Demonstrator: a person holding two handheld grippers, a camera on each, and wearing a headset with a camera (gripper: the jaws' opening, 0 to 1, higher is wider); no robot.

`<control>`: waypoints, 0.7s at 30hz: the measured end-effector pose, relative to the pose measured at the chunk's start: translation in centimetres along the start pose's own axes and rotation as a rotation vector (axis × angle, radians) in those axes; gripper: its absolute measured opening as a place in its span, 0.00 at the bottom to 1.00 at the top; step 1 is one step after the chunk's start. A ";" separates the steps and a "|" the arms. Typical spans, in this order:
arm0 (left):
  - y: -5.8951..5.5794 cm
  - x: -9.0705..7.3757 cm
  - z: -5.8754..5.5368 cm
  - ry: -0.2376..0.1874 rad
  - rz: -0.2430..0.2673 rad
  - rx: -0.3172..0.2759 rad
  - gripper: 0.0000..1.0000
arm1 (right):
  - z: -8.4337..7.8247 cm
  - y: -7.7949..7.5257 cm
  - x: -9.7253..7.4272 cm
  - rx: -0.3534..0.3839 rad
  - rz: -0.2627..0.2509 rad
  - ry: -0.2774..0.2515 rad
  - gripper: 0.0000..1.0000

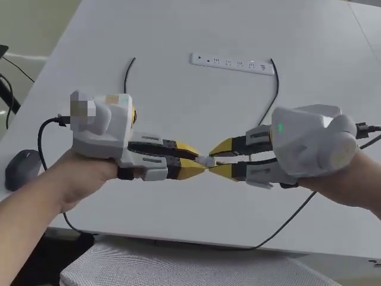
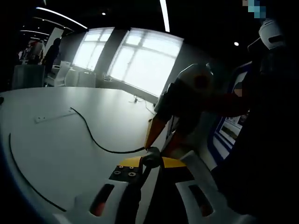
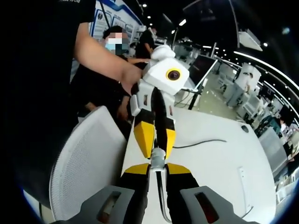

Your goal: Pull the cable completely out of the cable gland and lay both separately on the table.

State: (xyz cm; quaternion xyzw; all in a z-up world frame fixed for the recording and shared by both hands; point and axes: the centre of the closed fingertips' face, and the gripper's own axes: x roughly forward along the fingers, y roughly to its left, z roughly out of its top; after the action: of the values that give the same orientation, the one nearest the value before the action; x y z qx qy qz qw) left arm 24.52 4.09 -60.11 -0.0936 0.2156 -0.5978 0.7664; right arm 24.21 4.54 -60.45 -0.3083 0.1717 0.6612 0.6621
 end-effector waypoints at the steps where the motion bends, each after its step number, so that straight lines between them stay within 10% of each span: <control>1: 0.0 0.0 0.1 -0.005 -0.002 0.001 0.15 | -0.1 0.0 0.0 0.005 0.000 0.004 0.09; 10: 0.4 -0.1 0.1 -0.004 0.010 0.024 0.15 | -0.1 -0.9 -0.8 0.143 -0.071 -0.018 0.18; 17: 0.3 0.1 -0.1 0.016 0.026 0.042 0.15 | -2.0 -2.7 -2.7 0.271 -0.276 -0.033 0.25; 21: 0.3 0.3 -0.3 0.025 0.029 0.048 0.15 | -3.1 -2.3 -2.7 0.318 -0.309 -0.034 0.28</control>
State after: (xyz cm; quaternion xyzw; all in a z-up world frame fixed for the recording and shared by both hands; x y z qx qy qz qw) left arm 24.64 3.95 -60.57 -0.0646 0.2119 -0.5928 0.7742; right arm 26.88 0.66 -60.61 -0.2114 0.2135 0.5213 0.7987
